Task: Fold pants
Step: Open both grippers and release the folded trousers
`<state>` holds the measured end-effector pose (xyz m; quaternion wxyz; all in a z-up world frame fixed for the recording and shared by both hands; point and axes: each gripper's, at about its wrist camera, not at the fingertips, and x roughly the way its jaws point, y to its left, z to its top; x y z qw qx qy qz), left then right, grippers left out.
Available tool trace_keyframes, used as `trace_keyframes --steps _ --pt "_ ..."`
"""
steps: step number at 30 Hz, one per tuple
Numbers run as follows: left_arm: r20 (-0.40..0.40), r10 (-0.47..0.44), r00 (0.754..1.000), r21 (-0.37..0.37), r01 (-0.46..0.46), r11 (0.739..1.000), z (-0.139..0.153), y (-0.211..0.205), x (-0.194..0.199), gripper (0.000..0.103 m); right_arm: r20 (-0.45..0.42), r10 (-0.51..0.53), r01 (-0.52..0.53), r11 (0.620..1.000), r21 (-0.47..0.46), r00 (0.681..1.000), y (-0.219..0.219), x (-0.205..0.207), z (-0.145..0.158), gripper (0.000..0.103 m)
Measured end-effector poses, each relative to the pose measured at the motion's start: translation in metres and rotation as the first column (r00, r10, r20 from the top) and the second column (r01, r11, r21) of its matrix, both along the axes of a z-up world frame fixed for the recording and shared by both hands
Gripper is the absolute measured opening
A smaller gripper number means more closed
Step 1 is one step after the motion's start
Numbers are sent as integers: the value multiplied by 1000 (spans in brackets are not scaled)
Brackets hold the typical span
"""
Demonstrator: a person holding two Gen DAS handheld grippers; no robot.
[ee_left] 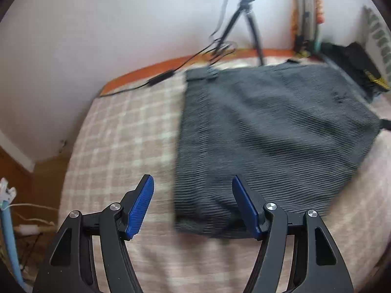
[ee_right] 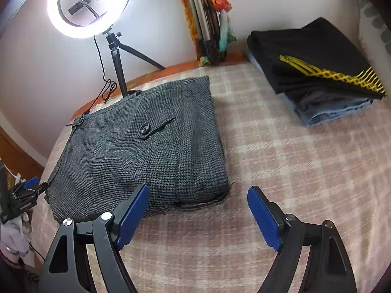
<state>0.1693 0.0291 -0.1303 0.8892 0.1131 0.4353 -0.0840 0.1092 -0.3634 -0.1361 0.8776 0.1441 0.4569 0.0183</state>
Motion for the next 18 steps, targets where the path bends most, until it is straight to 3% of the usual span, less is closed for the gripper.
trace_keyframes --steps 4,8,13,18 --pt "7 -82 997 -29 82 996 4 -30 -4 67 -37 -9 13 994 112 999 0 9 -13 85" --pt "-10 -164 986 -4 164 986 -6 -61 -3 67 -59 -41 53 976 212 997 -4 17 -23 86" --pt "-75 -207 975 49 211 976 -25 -79 -2 67 -78 -111 129 948 290 991 -17 25 -35 86" --pt "-49 -178 983 -7 178 984 -7 -85 7 67 -61 -180 190 914 359 982 -26 30 -40 85"
